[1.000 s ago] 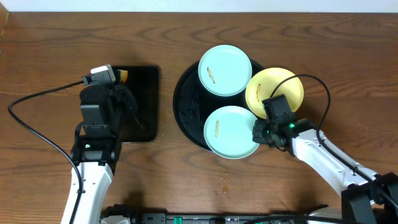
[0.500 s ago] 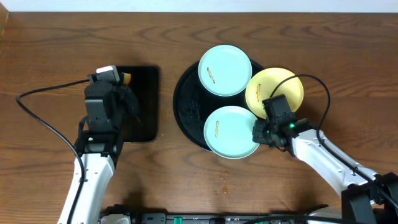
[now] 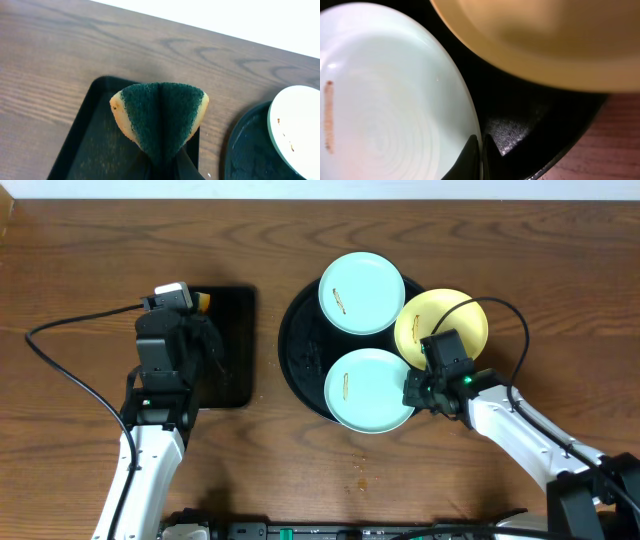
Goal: Clean dirty plates on tray and stack at the side
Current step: 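Carry the sponge with the left gripper toward the lower light-blue plate, then scrub the light-blue plate with the sponge while the right gripper holds it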
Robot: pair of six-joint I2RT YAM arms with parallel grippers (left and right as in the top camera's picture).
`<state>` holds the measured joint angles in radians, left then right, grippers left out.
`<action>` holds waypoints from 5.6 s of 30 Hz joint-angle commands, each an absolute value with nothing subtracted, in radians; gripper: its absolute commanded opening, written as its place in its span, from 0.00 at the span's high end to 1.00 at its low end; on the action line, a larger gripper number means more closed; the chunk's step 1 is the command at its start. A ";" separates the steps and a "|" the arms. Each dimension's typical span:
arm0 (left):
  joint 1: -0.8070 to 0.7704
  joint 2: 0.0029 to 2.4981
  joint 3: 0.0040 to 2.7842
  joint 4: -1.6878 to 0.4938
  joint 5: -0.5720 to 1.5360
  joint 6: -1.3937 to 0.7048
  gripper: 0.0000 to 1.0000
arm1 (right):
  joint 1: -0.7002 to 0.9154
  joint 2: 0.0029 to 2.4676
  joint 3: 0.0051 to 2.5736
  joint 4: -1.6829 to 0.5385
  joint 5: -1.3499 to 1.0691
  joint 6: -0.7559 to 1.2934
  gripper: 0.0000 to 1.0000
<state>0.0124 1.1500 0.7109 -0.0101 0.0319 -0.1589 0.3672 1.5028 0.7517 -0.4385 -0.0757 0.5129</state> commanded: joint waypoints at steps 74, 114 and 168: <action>-0.373 1.402 0.728 -0.002 0.277 -0.133 0.92 | 0.458 1.590 0.806 -0.374 0.026 0.477 0.99; -0.497 1.761 0.728 0.321 0.269 -0.132 0.93 | 0.459 1.673 0.806 -0.235 0.070 0.478 0.99; -0.445 1.773 0.795 0.223 0.451 -0.054 0.92 | 0.459 1.673 0.806 -0.235 0.067 0.478 0.99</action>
